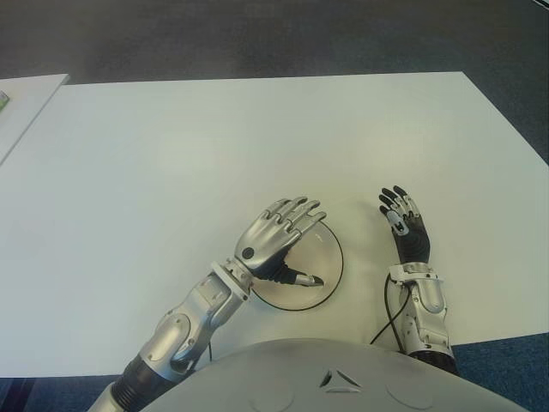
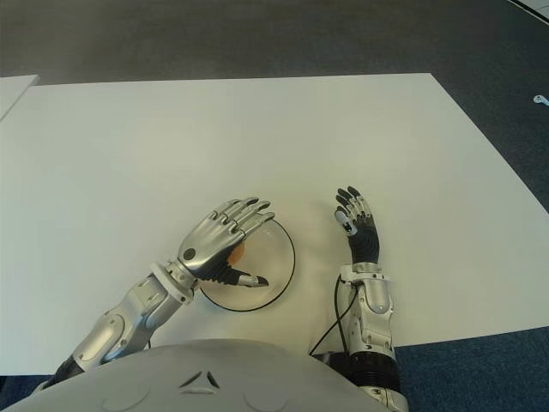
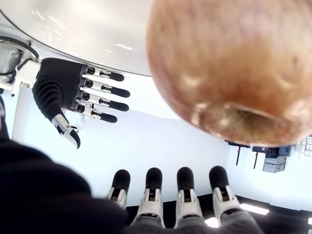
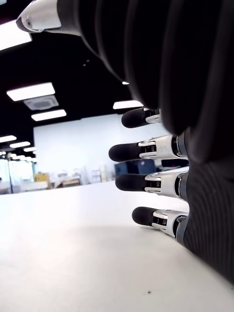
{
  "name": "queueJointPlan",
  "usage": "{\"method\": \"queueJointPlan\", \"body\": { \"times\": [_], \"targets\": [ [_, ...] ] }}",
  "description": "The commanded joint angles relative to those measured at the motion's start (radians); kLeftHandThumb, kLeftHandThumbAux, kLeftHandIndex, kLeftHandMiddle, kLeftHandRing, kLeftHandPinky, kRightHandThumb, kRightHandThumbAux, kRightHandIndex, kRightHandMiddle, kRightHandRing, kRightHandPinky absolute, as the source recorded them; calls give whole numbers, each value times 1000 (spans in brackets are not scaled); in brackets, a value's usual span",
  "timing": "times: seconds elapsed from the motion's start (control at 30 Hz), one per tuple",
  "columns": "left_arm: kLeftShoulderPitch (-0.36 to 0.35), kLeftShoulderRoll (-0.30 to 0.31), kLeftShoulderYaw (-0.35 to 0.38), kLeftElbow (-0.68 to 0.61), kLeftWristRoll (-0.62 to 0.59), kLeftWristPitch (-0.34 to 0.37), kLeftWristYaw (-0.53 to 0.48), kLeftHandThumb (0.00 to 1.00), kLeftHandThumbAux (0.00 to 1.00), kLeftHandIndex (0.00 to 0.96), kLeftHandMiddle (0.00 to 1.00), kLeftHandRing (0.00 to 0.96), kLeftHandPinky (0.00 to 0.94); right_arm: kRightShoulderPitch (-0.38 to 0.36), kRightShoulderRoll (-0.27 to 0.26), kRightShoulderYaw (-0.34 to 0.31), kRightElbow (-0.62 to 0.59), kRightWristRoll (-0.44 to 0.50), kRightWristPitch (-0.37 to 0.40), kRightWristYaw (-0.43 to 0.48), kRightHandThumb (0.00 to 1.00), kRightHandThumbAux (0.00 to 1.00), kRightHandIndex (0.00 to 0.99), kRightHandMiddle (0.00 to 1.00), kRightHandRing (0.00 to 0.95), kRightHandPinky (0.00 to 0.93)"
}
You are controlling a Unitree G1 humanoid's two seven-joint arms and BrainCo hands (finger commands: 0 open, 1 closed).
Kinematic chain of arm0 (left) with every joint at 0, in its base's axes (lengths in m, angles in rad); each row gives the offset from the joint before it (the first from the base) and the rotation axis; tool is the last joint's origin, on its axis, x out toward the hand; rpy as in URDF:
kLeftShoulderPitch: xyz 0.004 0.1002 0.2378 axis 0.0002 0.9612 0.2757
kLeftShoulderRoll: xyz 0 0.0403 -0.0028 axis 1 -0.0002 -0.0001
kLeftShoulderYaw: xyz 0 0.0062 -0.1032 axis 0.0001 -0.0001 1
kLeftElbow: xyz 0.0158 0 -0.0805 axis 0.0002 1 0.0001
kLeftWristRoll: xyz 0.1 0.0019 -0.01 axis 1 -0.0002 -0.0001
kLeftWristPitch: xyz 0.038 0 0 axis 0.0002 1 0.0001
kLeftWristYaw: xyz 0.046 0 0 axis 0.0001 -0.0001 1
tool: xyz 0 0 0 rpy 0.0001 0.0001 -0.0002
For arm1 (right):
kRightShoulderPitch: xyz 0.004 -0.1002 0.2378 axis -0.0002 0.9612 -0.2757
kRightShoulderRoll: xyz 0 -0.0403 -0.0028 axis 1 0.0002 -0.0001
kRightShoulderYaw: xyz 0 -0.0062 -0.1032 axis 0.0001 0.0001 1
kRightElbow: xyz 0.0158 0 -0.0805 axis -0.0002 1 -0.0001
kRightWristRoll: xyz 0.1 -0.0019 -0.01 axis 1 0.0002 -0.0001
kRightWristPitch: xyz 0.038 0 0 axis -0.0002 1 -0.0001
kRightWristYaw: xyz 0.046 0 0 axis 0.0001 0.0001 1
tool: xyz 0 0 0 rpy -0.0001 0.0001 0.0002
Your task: Put the apples into the plate.
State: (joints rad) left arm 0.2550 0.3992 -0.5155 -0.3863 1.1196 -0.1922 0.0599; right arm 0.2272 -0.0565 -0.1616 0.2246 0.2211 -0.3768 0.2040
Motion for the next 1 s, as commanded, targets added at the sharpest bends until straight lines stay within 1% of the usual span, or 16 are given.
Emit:
{"method": "queueJointPlan", "body": {
  "times": [0.03,0.1,0.23,0.27,0.3,0.33,0.37,0.43,0.53,0.57,0.67,0.7,0.8,0.93,1.0],
  "targets": [
    [10,10,25,18,-2,5,17,202,314,0,0,0,0,48,25,16,67,-24,34,-15,187,542,118,195,129,87],
    [17,3,34,24,-6,10,31,203,312,0,0,0,0,48,26,18,73,-29,29,-17,183,540,118,192,127,86],
    [77,-70,111,72,-99,80,101,216,300,0,0,0,0,48,28,23,89,-40,20,-21,181,540,125,184,120,88],
    [94,-99,140,95,-155,84,136,220,297,0,0,0,0,48,29,25,93,-42,15,-21,181,540,127,183,119,90],
    [106,-119,160,111,-194,87,161,221,292,0,0,0,4,48,30,25,96,-44,11,-22,181,541,129,185,122,93],
    [117,-152,175,121,-249,86,180,221,290,0,0,0,5,48,32,27,101,-46,7,-23,181,542,130,186,123,94],
    [126,-198,198,138,-338,80,192,221,288,0,0,0,16,46,34,28,108,-50,1,-26,180,542,132,189,126,96],
    [130,-254,232,173,-466,64,199,217,288,0,0,0,25,42,36,30,121,-54,-8,-29,179,542,134,193,130,94],
    [123,-300,287,239,-610,45,193,197,297,0,0,0,19,38,42,33,140,-58,-22,-33,177,547,134,194,130,84],
    [127,-319,310,255,-668,40,186,194,298,0,0,0,17,36,46,33,148,-57,-29,-34,176,547,133,194,130,83],
    [140,-354,362,293,-793,13,174,164,327,0,0,0,10,32,53,35,166,-56,-45,-37,174,553,132,188,122,71],
    [142,-357,372,302,-812,4,172,155,337,0,0,0,8,31,55,36,169,-57,-50,-38,172,555,131,187,119,66],
    [167,-364,414,366,-870,-57,190,127,366,3,0,0,15,29,59,40,181,-61,-64,-43,168,556,128,184,114,64],
    [181,-380,427,439,-857,-123,238,92,392,14,0,0,25,30,63,46,188,-67,-77,-50,165,555,122,186,115,68],
    [181,-393,426,504,-840,-157,273,81,408,21,0,0,35,36,69,54,182,-77,-85,-56,165,555,119,189,117,63]
  ]
}}
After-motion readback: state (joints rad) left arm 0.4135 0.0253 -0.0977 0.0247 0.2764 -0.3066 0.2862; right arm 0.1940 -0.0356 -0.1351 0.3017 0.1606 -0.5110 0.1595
